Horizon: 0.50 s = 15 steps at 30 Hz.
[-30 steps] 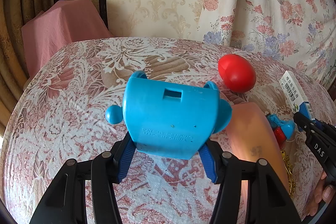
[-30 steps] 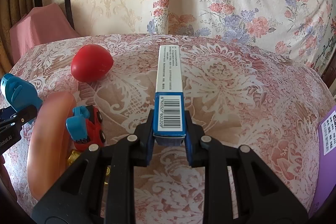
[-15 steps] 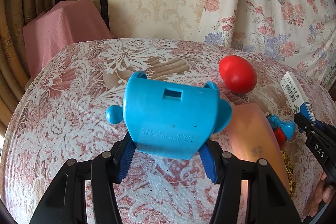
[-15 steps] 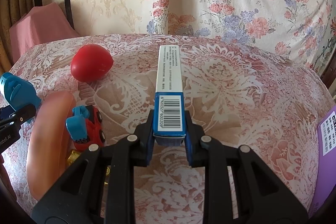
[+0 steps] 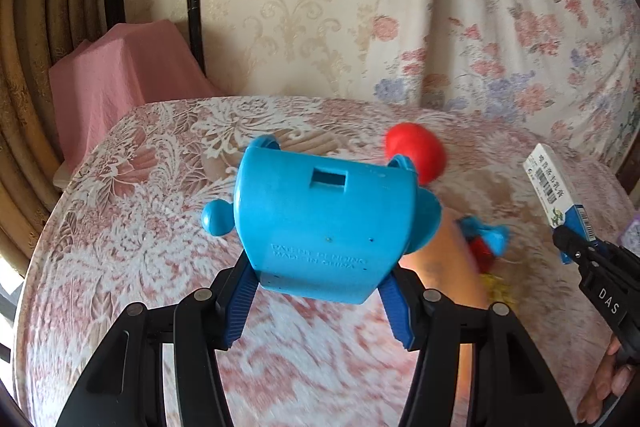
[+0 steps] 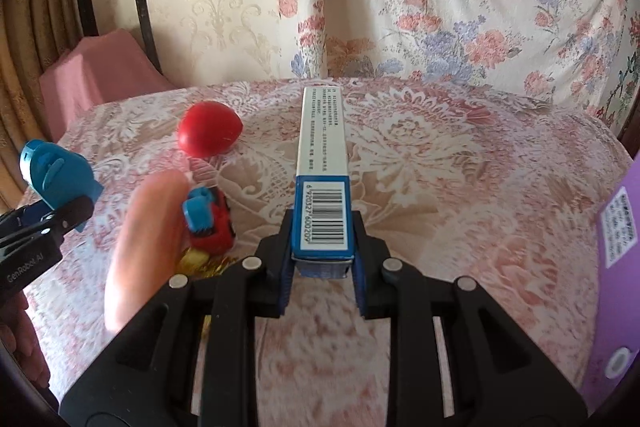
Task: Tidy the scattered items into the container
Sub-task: 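Carry the blue toy and white-blue box over the purple box with both grippers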
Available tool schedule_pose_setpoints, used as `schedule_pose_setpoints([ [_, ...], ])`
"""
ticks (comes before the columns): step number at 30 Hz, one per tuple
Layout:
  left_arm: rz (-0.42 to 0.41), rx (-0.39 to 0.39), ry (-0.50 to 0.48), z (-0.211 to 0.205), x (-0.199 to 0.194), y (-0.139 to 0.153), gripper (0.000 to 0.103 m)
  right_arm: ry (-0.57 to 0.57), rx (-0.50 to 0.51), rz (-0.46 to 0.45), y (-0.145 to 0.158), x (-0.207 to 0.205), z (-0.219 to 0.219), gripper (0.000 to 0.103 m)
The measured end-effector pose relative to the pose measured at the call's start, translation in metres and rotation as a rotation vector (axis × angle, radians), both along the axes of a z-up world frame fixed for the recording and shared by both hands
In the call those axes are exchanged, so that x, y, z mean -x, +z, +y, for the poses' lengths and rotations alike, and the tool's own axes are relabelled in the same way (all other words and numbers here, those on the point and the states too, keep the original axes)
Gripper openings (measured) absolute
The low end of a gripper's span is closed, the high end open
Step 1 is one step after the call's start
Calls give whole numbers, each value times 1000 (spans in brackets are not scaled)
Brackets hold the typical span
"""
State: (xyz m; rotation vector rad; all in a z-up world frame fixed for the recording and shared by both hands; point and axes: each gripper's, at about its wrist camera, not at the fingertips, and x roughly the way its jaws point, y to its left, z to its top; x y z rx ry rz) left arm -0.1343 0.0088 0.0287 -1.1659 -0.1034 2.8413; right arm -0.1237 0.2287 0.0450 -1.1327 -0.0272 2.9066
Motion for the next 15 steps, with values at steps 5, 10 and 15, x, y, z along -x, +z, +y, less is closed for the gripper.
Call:
schedule_pose_setpoints([
  [5, 34, -16, -64, 30, -24, 26, 56, -31, 18, 8, 22, -29, 17, 27],
  [10, 69, -29, -128, 62, -47, 52, 56, -78, 32, 27, 44, -63, 44, 27],
  [15, 109, -23, -230, 121, -66, 81, 56, -140, 40, 52, 64, -98, 86, 27],
])
